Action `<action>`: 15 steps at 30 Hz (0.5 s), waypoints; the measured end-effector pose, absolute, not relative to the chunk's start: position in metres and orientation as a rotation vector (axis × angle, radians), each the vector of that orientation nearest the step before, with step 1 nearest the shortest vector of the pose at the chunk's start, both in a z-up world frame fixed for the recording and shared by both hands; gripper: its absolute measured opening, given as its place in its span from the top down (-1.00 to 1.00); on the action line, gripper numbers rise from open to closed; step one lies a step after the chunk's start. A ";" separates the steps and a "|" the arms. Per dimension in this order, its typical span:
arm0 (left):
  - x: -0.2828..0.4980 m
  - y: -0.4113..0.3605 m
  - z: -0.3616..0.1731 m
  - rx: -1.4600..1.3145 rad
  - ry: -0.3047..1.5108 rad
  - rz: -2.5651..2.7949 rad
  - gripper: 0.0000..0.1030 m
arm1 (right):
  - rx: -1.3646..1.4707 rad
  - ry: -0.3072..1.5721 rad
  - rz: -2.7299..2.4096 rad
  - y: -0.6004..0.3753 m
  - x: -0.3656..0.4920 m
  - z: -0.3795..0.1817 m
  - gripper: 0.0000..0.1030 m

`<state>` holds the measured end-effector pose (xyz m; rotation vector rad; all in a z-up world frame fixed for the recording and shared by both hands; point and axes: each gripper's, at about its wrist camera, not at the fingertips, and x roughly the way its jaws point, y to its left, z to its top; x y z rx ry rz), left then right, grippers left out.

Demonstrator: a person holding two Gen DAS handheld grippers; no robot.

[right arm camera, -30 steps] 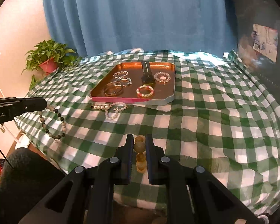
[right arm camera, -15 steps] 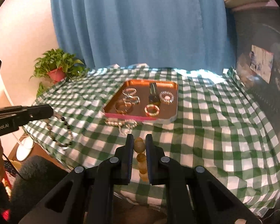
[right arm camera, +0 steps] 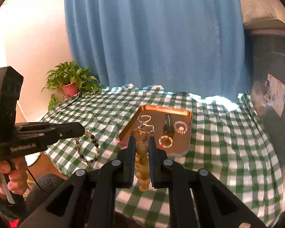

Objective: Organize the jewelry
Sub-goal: 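Carry the bone-charm bracelet with the left tool while the right tool carries the wooden bracelet over the tray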

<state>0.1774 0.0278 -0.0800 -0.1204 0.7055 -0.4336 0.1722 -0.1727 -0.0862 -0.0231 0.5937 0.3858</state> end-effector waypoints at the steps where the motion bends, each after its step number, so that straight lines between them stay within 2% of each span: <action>1: 0.185 0.027 -0.083 -0.112 0.709 -0.431 0.84 | -0.024 0.595 0.387 -0.172 0.177 -0.086 0.78; 15: 0.302 0.016 -0.118 -0.063 0.720 -0.403 0.84 | -0.006 0.646 0.411 -0.166 0.291 -0.121 0.78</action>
